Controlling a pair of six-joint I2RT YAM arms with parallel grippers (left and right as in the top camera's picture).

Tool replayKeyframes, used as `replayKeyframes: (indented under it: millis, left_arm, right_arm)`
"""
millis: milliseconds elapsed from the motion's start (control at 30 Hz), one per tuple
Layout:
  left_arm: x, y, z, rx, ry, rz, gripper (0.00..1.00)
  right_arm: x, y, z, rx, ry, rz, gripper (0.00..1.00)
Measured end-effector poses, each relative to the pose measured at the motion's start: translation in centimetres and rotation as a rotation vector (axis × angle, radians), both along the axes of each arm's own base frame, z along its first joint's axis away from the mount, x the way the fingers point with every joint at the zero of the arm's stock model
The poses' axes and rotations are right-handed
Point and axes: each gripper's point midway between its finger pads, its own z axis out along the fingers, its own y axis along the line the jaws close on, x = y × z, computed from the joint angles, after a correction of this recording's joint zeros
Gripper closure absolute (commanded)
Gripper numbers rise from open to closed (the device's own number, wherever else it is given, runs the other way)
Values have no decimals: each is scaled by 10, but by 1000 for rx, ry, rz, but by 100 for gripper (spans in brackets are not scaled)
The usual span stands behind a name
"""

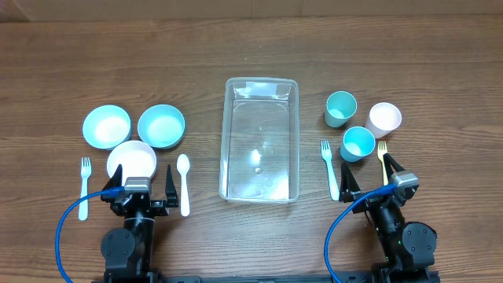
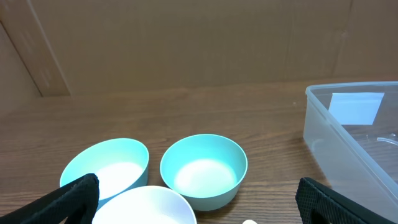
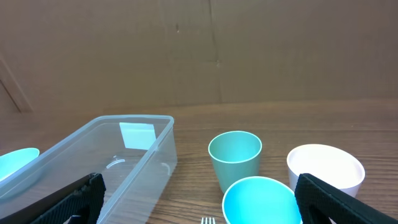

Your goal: Pack container

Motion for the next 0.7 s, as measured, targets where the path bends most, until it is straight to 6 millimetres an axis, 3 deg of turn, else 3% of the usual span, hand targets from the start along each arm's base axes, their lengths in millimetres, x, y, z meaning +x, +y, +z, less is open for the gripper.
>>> replayKeyframes:
  millis: [700]
  left_arm:
    - [0, 0, 0, 0, 0, 0, 0]
  right_arm:
    - [1, 0, -2, -1, 10, 0, 0]
